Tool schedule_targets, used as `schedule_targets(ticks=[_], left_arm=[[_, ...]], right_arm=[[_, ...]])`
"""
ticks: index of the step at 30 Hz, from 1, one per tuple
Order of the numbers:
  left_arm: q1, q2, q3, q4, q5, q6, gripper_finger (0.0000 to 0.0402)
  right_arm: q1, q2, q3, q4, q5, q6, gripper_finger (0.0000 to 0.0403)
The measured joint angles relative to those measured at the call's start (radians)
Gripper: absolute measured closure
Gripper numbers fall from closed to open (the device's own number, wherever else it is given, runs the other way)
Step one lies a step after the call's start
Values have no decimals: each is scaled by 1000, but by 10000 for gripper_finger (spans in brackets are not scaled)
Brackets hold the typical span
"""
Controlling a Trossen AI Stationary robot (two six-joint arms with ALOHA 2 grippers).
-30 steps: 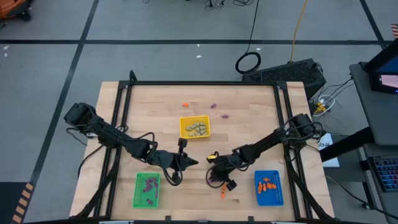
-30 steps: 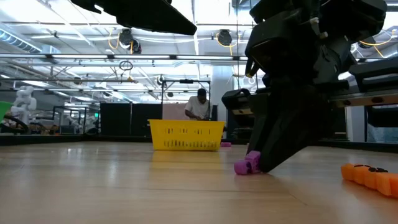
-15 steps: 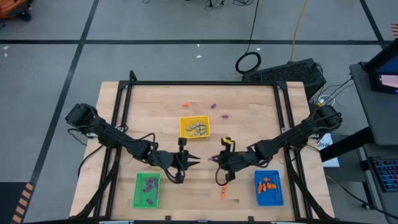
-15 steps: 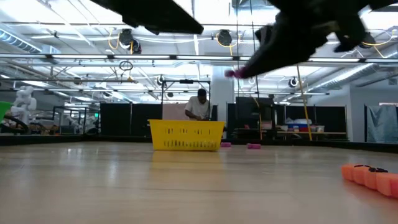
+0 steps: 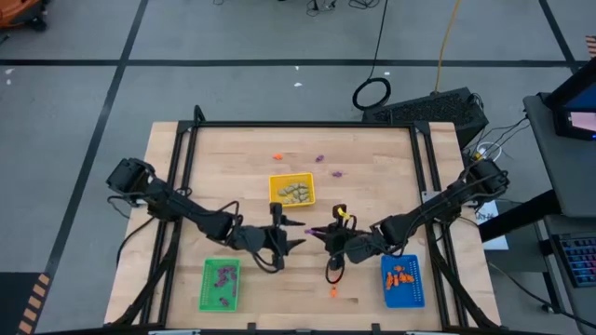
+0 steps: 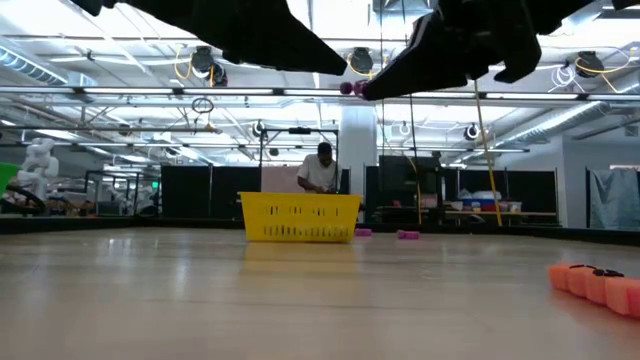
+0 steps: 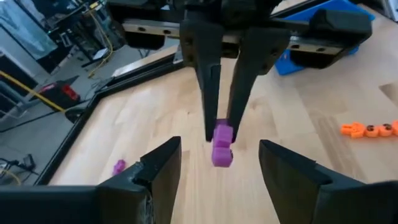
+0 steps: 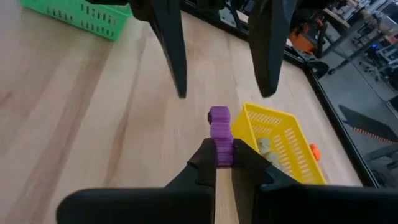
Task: Sort Halloween decoration
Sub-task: Put the purple skeleton toy in the green basket
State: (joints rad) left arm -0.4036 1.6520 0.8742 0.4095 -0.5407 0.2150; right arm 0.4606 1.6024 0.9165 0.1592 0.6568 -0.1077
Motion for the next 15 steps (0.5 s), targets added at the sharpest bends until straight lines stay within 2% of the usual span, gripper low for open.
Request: schedule_targets(ticks=[6, 15], left_arm=[[24, 6, 0, -2, 49, -19, 187], [28, 15, 0, 0, 61, -24, 199]], right_arm=[[0, 0, 0, 33, 2, -15, 398], [-1, 0, 0, 52, 2, -18, 394]])
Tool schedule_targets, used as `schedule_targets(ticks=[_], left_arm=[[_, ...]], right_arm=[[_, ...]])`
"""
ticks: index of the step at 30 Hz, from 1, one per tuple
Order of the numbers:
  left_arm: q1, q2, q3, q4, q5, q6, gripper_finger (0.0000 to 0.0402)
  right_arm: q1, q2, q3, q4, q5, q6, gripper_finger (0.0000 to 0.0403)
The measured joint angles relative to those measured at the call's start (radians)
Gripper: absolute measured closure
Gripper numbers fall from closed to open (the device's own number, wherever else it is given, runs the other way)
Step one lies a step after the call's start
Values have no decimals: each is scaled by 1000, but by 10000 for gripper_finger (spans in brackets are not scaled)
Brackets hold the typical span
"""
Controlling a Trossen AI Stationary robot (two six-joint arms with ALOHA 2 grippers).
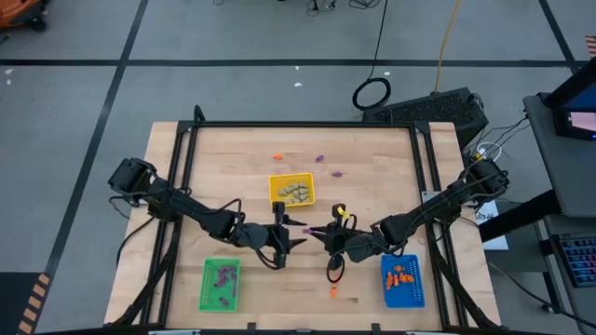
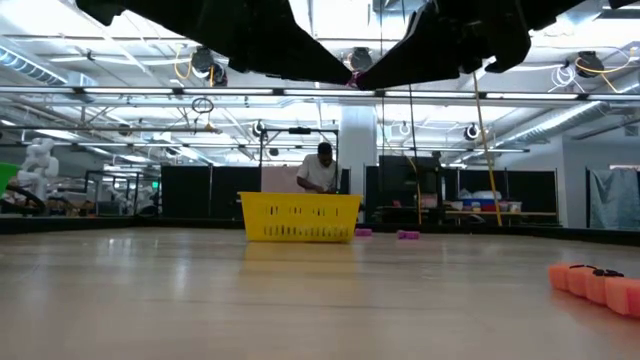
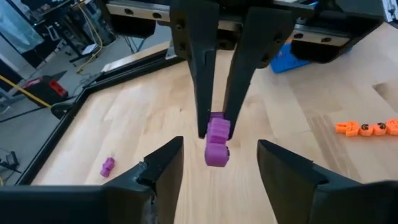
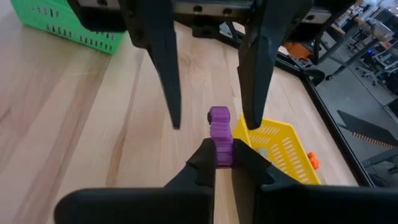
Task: Sort Halloween decoration
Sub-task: Put the purple skeleton toy in the green basket
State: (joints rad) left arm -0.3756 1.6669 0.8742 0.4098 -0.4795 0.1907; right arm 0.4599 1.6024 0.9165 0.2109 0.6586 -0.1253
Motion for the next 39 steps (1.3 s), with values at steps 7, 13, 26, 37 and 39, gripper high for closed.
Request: schedule_targets(ticks=[7, 13, 26, 37, 39], left_arm=[[11, 9, 0, 5, 17, -1, 254], [11, 10, 0, 3, 23, 0, 300], [11, 10, 0, 10, 27, 9, 354], [11, 10, 0, 3, 54, 9, 359], [11, 10, 0, -4, 60, 9, 359]], right_arm=[[0, 0, 0, 3, 0, 0, 391], [0, 0, 0, 2, -1, 0, 390], [0, 0, 0, -4, -6, 0, 390], [0, 0, 0, -7, -13, 7, 366], [0, 0, 0, -18, -31, 15, 342]])
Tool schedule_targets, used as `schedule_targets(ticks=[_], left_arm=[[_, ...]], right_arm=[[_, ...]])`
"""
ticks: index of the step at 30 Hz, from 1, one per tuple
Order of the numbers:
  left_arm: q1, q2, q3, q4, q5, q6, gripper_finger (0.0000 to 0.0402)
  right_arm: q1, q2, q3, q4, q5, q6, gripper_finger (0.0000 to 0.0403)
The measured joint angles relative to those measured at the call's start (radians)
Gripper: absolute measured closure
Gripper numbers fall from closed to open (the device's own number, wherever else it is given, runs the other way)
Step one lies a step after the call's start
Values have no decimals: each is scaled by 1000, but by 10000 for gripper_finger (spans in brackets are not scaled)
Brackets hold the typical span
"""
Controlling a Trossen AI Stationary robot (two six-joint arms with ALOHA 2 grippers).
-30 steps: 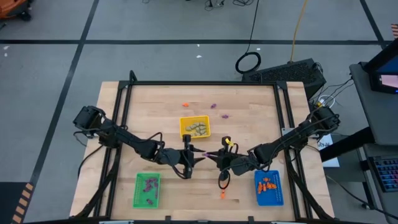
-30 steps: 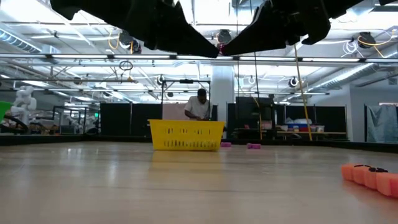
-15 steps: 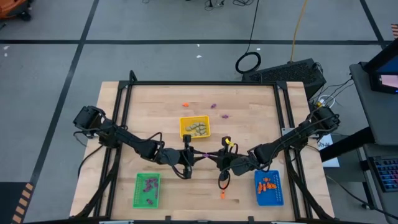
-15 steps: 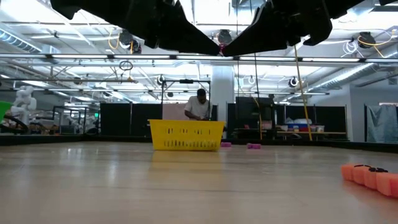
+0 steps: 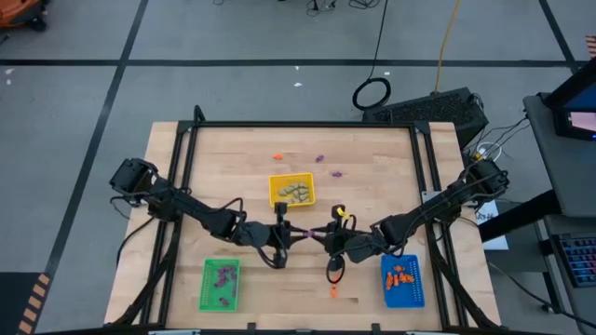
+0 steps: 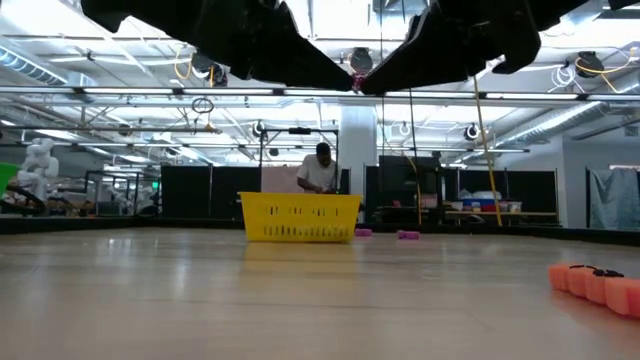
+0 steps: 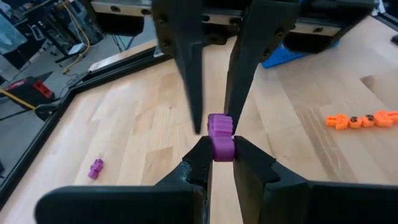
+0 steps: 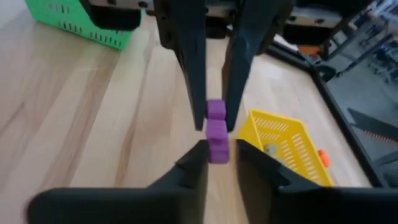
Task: Sort Halloween decoration
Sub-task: Put the purple skeleton toy in the green basket
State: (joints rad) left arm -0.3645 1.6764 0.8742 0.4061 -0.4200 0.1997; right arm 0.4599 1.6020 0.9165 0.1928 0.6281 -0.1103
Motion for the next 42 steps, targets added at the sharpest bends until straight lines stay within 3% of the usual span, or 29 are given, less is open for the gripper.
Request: schedule_targets(ticks=[7, 13, 20, 30, 37, 42], left_arm=[[-7, -1, 0, 0, 1, 17, 359], [-19, -9, 0, -28, 0, 17, 359], [-77, -81, 0, -215, -1, 6, 360], [-249, -305, 1, -553, -10, -158, 360], [-366, -385, 51, -882, -66, -443, 360], [-415, -383, 153, -1113, 9, -655, 360]], right_arm=[[0, 0, 0, -67, 0, 95, 248], [10, 0, 0, -139, -1, 183, 209], [44, 0, 0, -159, -1, 261, 212], [67, 0, 0, -146, -1, 313, 217], [66, 0, 0, -124, -1, 319, 218], [66, 0, 0, -114, -1, 321, 218]])
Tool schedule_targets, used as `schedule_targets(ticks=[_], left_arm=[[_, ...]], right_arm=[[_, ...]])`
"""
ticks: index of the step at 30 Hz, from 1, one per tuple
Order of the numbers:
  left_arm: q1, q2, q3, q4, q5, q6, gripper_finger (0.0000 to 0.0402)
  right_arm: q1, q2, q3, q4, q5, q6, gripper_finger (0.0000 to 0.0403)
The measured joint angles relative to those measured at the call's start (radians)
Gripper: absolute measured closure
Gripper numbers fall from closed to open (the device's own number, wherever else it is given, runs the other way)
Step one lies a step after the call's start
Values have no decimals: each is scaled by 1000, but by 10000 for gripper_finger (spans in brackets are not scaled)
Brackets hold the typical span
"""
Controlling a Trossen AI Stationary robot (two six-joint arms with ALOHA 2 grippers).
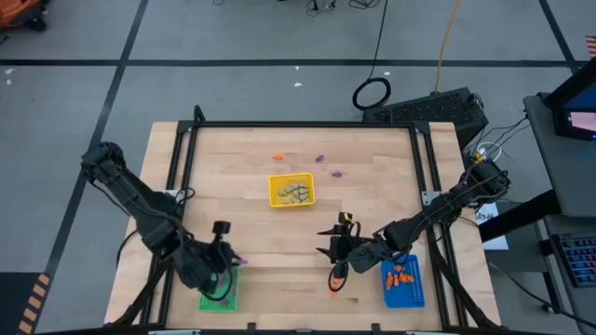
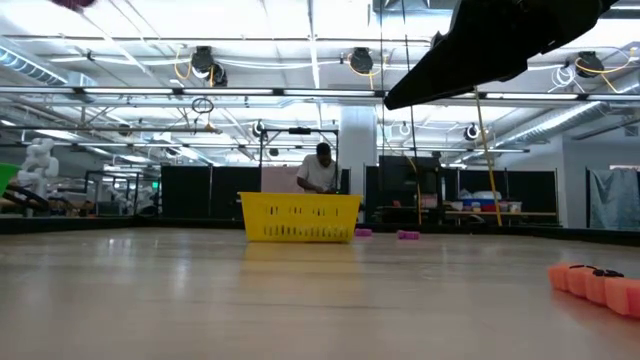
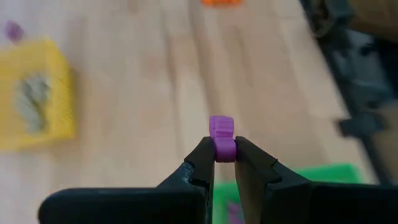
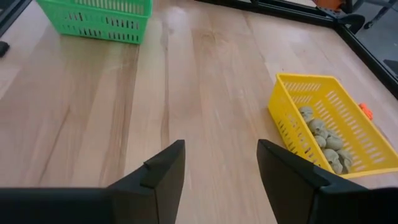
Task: Sort Halloween decoration
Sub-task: Put the purple skeleton toy in the green basket
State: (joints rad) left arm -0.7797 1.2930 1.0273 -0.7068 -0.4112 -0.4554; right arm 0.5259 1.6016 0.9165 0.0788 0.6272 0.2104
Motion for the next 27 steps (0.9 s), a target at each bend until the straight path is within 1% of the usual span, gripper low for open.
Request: schedule_targets(ticks=[4, 9, 14, 18, 23, 27], left_arm=[[-22, 1, 45, -91, 130, -157, 360], [-40, 28, 45, -103, 309, -331, 360], [-51, 96, 45, -142, 422, -428, 360], [-50, 142, 45, -160, 463, -457, 360], [-50, 188, 45, -155, 463, -459, 360], [-49, 230, 45, -137, 465, -497, 360]], right_arm=[[0, 0, 0, 0, 0, 9, 218], [0, 0, 0, 0, 0, 6, 218], [-2, 0, 0, 19, 0, -15, 218], [-2, 0, 0, 23, 0, -18, 218], [-2, 0, 0, 22, 0, -15, 218], [-2, 0, 0, 22, 0, -13, 218]])
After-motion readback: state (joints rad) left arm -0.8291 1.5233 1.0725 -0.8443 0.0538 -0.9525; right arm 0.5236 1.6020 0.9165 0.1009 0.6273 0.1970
